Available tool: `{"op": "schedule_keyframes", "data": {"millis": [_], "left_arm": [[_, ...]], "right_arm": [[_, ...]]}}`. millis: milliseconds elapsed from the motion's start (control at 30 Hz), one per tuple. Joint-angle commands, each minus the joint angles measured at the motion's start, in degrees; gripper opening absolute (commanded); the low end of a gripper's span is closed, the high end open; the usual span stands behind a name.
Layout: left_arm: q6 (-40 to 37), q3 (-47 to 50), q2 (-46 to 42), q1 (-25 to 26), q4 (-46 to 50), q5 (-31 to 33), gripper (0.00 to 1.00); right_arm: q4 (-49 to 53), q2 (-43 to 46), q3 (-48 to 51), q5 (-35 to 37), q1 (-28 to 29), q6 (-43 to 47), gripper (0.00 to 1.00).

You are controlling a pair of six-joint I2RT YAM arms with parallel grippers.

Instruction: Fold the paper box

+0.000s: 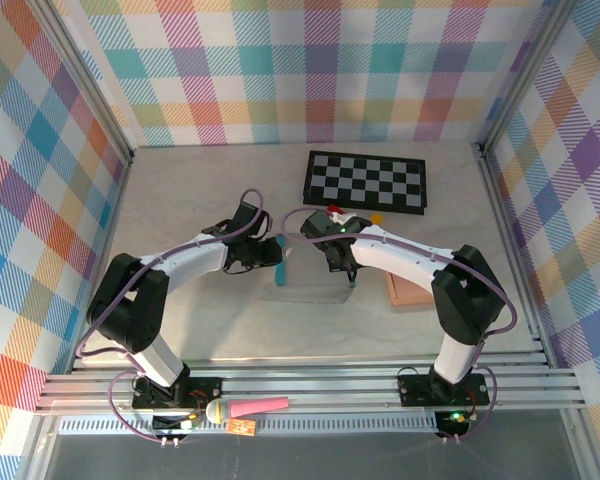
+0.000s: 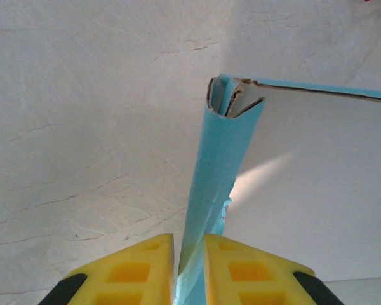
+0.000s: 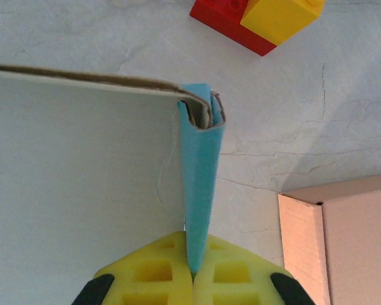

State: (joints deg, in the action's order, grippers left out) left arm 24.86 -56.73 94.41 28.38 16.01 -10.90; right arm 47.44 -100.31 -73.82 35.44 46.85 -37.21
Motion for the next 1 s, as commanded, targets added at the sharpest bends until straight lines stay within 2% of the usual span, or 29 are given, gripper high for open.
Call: {"op": "schedule_keyframes", "data": {"millis": [0,267,333,400,600,767,967], "left_arm": [[0.2,0.2,1.2,0.8,-1.4,1.3,0.2],[0.7,1.3,1.9,2.3,-2.7,0.2,0.27],[0.6,1.2,1.9,3.0,-2.3,0.7,0.27],[0.5,1.3,1.6,3.4,-1.6,2.0,0.22],[-0.1,1.1,-0.8,5.9,3.1,11.9,0.0],[2.7,2.7,-3.4,10.5,5.4,24.5,0.0],[9.1,3.9,-2.9,14.5,9.9,35.6,0.0]], "right_arm": [[1.5,-0.1,-1.1,1.2,0.8,-0.7,0.0],[1.5,0.0,-1.7,1.6,1.0,-1.1,0.0],[1.3,0.2,-1.6,1.6,1.1,-1.3,0.0],[1.1,0.5,-1.3,2.0,1.2,-1.4,0.0],[1.9,1.2,-1.0,3.7,2.0,-2.8,0.0],[1.9,1.9,0.5,4.6,3.8,-5.2,0.0],[2.4,2.0,2.3,4.6,5.1,-8.2,0.0]]}}
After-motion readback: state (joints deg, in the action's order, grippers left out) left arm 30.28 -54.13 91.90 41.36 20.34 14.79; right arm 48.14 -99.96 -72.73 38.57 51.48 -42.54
